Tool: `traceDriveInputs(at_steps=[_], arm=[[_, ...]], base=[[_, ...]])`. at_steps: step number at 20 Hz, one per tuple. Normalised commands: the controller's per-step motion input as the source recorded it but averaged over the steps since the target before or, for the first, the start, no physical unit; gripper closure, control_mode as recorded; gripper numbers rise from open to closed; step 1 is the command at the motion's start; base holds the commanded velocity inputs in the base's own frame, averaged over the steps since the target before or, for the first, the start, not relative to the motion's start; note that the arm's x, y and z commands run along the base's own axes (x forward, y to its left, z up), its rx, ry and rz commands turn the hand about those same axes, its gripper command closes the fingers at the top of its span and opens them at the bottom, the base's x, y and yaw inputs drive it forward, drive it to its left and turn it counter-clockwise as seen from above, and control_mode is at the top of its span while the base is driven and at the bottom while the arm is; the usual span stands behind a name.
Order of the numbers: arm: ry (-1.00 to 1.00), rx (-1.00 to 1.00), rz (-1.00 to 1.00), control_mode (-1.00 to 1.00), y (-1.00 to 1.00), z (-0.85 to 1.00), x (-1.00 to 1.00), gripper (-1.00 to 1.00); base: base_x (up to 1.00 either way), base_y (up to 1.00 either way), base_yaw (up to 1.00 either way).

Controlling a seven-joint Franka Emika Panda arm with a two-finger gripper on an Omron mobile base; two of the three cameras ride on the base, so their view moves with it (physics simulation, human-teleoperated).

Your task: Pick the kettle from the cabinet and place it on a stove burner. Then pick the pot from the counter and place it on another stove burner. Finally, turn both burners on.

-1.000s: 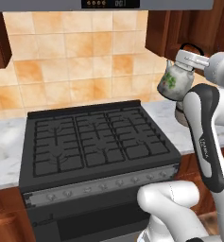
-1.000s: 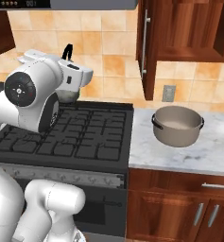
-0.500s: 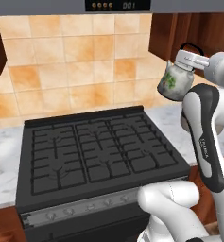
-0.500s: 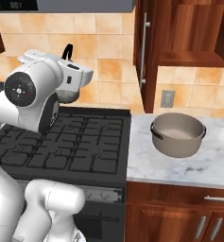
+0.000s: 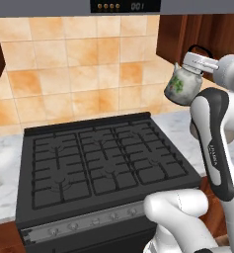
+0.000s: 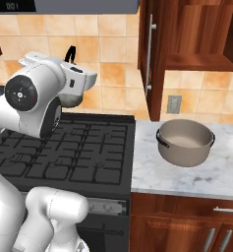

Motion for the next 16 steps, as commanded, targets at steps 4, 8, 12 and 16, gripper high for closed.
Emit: traceDriveInputs(at_steps=[4,8,12,16], arm=[[0.00,0.00,0.00,1.00,0.00,0.00,0.00,1.00],[0.00,-0.02,-0.01,-1.00,0.17,0.00,0.05,1.00],[0.00,-0.01,0.00,-1.00,0.12,-0.17,0.00,1.00],[0.00,0.00,0.00,-1.00,0.08,-0.20,0.00,1.00]], base=[[0.34,0.28,-0.04],[0.00,0.00,0.00],[0.00,0.00,0.00],[0.00,0.00,0.00]])
